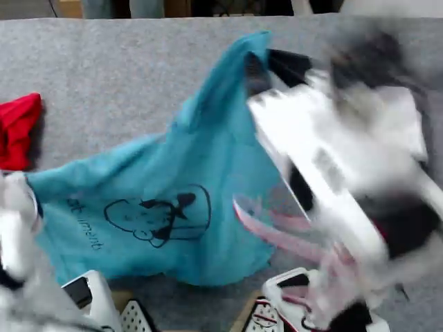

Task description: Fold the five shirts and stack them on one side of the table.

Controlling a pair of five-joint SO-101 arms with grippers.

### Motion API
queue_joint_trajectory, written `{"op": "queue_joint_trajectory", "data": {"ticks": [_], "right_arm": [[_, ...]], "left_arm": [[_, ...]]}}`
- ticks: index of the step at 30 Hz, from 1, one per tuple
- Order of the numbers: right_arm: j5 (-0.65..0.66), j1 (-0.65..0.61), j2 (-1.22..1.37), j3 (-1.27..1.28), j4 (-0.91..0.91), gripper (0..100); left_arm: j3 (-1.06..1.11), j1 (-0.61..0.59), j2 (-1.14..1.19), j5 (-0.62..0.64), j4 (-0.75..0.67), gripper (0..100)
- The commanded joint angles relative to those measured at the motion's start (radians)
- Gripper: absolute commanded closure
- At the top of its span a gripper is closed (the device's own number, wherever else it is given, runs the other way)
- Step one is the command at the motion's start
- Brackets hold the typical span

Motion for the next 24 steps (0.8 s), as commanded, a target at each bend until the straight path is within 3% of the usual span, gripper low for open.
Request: {"op": "queue_joint_trajectory", "data": {"ticks": [1,8,12,18,21,24], "right_arm": [[0.038,0.02,0.059,0.242,-0.239,98.5],[0.037,0.061,0.306,0.426,-0.818,98.5],[0.037,0.075,0.498,0.321,-1.039,98.5],[0.035,0.078,0.819,-0.073,-1.126,98.5],[0.035,0.08,0.974,-0.314,-1.053,98.5],[0.035,0.078,1.107,-0.535,-0.947,98.5]], "left_arm": [[0.214,0.002,0.041,0.011,-0.367,97],[0.34,0.102,0.311,0.144,-1.069,97],[0.282,0.147,0.543,0.144,-1.336,97],[0.007,0.159,0.813,0.144,-1.356,97],[-0.111,0.168,0.939,0.144,-1.346,97],[-0.223,0.176,1.048,0.143,-1.244,97]]}}
